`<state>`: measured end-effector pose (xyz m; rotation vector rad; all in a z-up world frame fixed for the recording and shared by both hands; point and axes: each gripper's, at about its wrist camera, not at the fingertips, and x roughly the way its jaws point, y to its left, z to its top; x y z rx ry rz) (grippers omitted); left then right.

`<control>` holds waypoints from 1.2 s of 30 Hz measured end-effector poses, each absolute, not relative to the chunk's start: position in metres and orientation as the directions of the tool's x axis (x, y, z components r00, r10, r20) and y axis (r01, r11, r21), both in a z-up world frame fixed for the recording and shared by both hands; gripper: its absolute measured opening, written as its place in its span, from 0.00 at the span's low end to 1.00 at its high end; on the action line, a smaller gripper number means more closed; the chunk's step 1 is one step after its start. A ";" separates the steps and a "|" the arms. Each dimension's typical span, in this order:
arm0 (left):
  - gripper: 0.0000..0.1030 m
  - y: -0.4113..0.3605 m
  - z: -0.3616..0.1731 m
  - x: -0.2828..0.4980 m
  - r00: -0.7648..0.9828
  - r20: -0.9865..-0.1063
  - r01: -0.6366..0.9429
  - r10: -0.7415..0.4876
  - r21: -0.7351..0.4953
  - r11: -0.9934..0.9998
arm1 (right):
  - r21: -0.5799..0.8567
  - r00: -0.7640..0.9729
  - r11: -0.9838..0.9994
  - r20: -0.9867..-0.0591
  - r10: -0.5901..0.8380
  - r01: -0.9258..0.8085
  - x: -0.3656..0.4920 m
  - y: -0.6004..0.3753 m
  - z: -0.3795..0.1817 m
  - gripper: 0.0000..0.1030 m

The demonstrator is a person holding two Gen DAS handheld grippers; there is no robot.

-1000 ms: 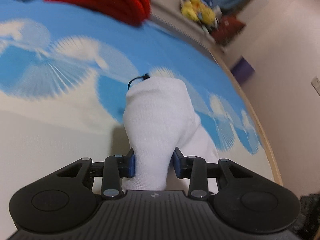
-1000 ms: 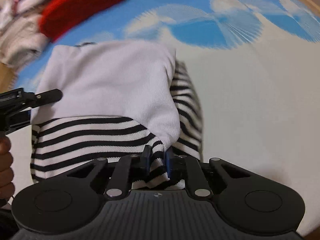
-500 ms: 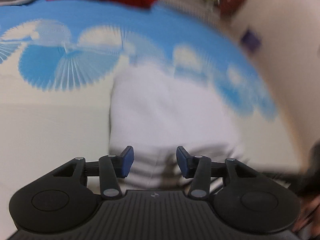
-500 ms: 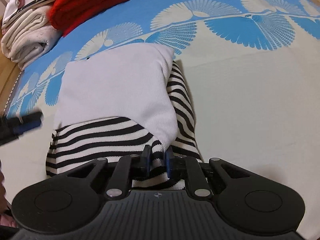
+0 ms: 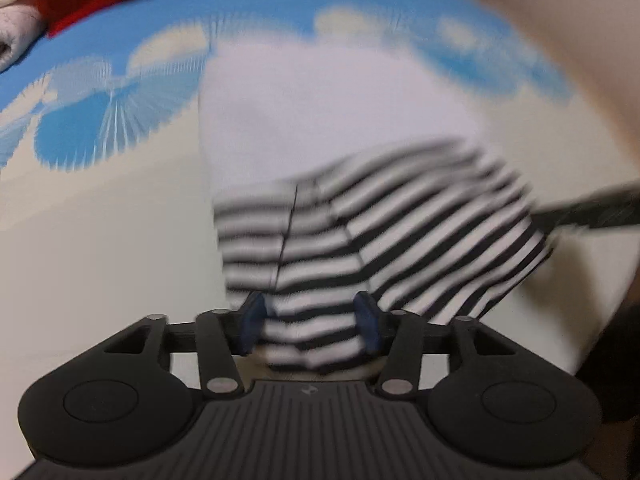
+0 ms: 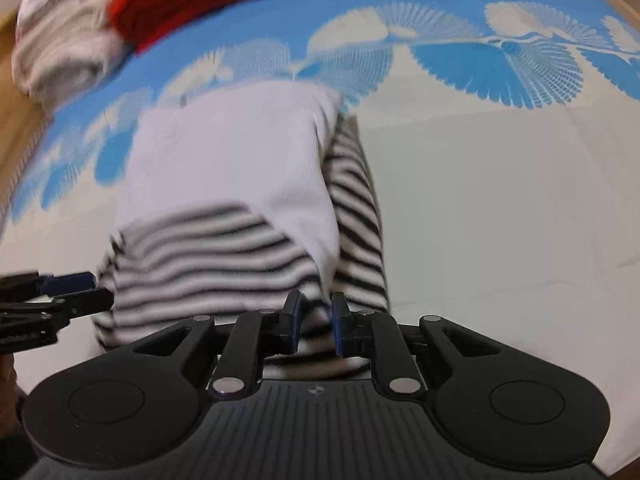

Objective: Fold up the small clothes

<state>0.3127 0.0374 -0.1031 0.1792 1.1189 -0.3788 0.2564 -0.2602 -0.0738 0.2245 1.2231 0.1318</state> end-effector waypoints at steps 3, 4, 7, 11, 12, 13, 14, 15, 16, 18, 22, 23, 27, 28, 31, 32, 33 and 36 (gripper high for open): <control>0.60 0.036 -0.095 0.310 0.393 -0.899 0.351 -0.191 -0.045 0.935 | 0.187 0.333 0.982 -0.926 0.178 -0.006 0.253 -0.258 -0.072 0.16; 0.60 0.036 -0.084 0.307 0.407 -0.895 0.343 -0.184 -0.037 0.939 | 0.189 0.348 0.982 -0.920 0.180 -0.008 0.251 -0.259 -0.069 0.16; 0.73 0.034 -0.054 0.296 0.478 -0.866 0.320 -0.147 0.016 0.947 | 0.195 0.387 0.981 -0.904 0.182 -0.006 0.245 -0.263 -0.057 0.16; 0.90 0.035 -0.005 0.260 0.595 -0.794 0.261 -0.123 0.047 0.964 | 0.181 0.427 0.983 -0.888 0.172 -0.019 0.237 -0.265 -0.043 0.16; 0.92 0.034 0.005 0.251 0.620 -0.775 0.248 -0.124 0.043 0.968 | 0.183 0.437 0.983 -0.883 0.172 -0.019 0.234 -0.266 -0.038 0.16; 0.92 0.033 0.016 0.239 0.651 -0.749 0.233 -0.126 0.039 0.972 | 0.183 0.448 0.983 -0.878 0.171 -0.017 0.232 -0.268 -0.034 0.19; 0.92 0.030 0.024 0.229 0.676 -0.727 0.221 -0.122 0.041 0.975 | 0.180 0.461 0.984 -0.872 0.167 -0.016 0.229 -0.268 -0.029 0.23; 0.92 0.027 0.033 0.219 0.698 -0.707 0.207 -0.114 0.047 0.977 | 0.173 0.477 0.985 -0.864 0.159 -0.016 0.226 -0.269 -0.024 0.25; 0.92 0.023 0.041 0.207 0.721 -0.685 0.190 -0.103 0.053 0.980 | 0.163 0.496 0.987 -0.855 0.151 -0.020 0.221 -0.270 -0.018 0.30; 0.92 0.017 0.051 0.187 0.748 -0.656 0.165 -0.099 0.040 0.985 | 0.137 0.524 0.990 -0.841 0.134 -0.032 0.213 -0.271 -0.006 0.42; 0.92 0.006 0.060 0.146 0.758 -0.645 0.115 -0.095 -0.012 0.993 | 0.104 0.610 0.994 -0.787 0.095 -0.021 0.183 -0.276 0.027 0.66; 0.92 0.004 0.059 0.136 0.758 -0.645 0.103 -0.097 -0.028 0.994 | 0.103 0.631 0.995 -0.771 0.091 -0.017 0.174 -0.277 0.034 0.74; 0.92 -0.002 0.045 0.108 0.724 -0.686 0.028 -0.074 -0.078 0.997 | 0.085 0.707 0.996 -0.703 0.080 -0.028 0.124 -0.273 0.058 0.87; 0.92 -0.004 0.038 0.101 0.719 -0.693 0.005 -0.045 -0.059 0.998 | 0.080 0.721 0.996 -0.688 0.077 -0.030 0.112 -0.271 0.059 0.88; 0.92 -0.013 0.011 0.088 0.684 -0.729 0.021 -0.014 0.000 1.000 | 0.099 0.754 0.995 -0.651 0.088 -0.030 0.075 -0.265 0.056 0.89; 0.92 -0.016 0.003 0.086 0.679 -0.734 0.042 -0.005 0.033 0.999 | 0.112 0.759 0.993 -0.644 0.099 -0.035 0.064 -0.263 0.051 0.90; 0.92 -0.019 -0.003 0.086 0.673 -0.739 0.048 0.017 0.067 0.997 | 0.118 0.756 0.992 -0.645 0.110 -0.043 0.057 -0.260 0.048 0.90; 0.92 -0.013 -0.007 0.095 0.672 -0.740 0.014 0.026 0.047 0.999 | 0.069 0.745 0.996 -0.661 0.092 -0.061 0.052 -0.248 0.041 0.91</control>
